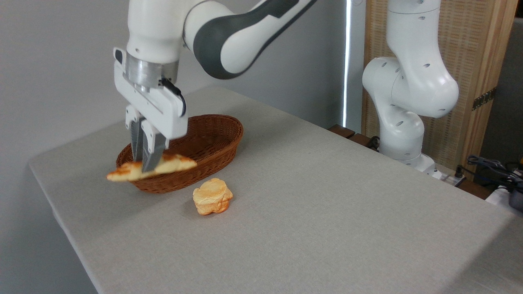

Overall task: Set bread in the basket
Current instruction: 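Lower the croissant into the basket, open the gripper, raise it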

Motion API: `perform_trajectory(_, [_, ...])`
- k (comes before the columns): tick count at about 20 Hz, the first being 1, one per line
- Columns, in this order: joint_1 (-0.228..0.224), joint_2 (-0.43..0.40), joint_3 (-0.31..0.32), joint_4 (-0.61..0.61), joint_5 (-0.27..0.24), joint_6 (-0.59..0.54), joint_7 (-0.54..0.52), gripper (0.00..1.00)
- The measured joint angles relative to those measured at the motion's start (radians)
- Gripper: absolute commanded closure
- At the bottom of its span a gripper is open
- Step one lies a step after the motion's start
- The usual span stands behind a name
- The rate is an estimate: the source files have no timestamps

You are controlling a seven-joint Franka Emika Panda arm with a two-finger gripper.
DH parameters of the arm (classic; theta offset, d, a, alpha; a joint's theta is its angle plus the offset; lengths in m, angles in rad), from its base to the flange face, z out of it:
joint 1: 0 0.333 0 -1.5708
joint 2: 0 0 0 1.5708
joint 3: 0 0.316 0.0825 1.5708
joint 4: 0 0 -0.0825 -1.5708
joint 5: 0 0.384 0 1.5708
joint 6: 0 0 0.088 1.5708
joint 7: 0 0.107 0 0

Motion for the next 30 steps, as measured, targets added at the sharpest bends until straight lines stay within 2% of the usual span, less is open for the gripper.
perform_trajectory(3, [-0.002, -0.006, -0.069, 0.000, -0.017, 0.000, -0.063, 0.67])
perform_trajectory(4, [-0.003, -0.006, -0.094, 0.000, -0.017, 0.000, -0.080, 0.54])
perform_trajectory(5, [-0.004, -0.006, -0.119, 0.000, -0.017, -0.004, -0.096, 0.49])
perform_trajectory(6, [-0.004, -0.006, -0.139, 0.000, -0.017, -0.017, -0.104, 0.32])
perform_trajectory(9, [-0.006, -0.005, -0.178, -0.002, -0.017, -0.104, -0.107, 0.00])
perform_trajectory(11, [-0.006, -0.002, -0.185, -0.003, -0.017, -0.153, -0.107, 0.00])
perform_trajectory(15, [-0.005, 0.001, -0.186, -0.004, -0.004, -0.177, -0.106, 0.00])
perform_trajectory(20, [-0.002, 0.002, -0.184, -0.004, 0.080, -0.202, -0.106, 0.00])
perform_trajectory(24, [0.010, -0.002, -0.168, -0.002, 0.181, -0.202, -0.106, 0.00])
perform_trajectory(26, [0.012, -0.008, -0.128, 0.001, 0.203, -0.202, -0.106, 0.00])
perform_trajectory(30, [0.020, -0.041, -0.020, 0.035, 0.209, -0.204, -0.083, 0.00])
